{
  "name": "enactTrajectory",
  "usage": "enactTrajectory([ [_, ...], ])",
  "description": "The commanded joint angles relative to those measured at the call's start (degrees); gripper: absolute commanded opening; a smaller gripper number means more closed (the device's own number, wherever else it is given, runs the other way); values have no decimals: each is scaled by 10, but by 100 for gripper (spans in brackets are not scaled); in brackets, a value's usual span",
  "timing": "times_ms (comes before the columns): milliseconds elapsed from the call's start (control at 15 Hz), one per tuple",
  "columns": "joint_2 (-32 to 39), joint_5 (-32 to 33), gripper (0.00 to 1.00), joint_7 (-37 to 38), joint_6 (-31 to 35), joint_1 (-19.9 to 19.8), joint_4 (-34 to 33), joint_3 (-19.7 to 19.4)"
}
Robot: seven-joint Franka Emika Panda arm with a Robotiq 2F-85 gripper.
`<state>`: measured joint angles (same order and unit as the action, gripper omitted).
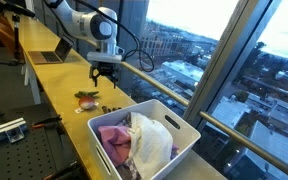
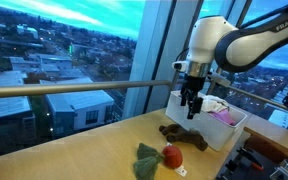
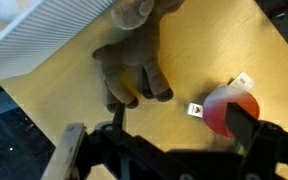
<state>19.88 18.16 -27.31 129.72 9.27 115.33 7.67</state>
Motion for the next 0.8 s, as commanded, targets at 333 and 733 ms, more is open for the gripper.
enactTrajectory([
  [333, 134, 76, 100, 27, 12, 16, -45, -6],
  [733, 165, 104, 100, 24, 13, 36, -46, -5],
])
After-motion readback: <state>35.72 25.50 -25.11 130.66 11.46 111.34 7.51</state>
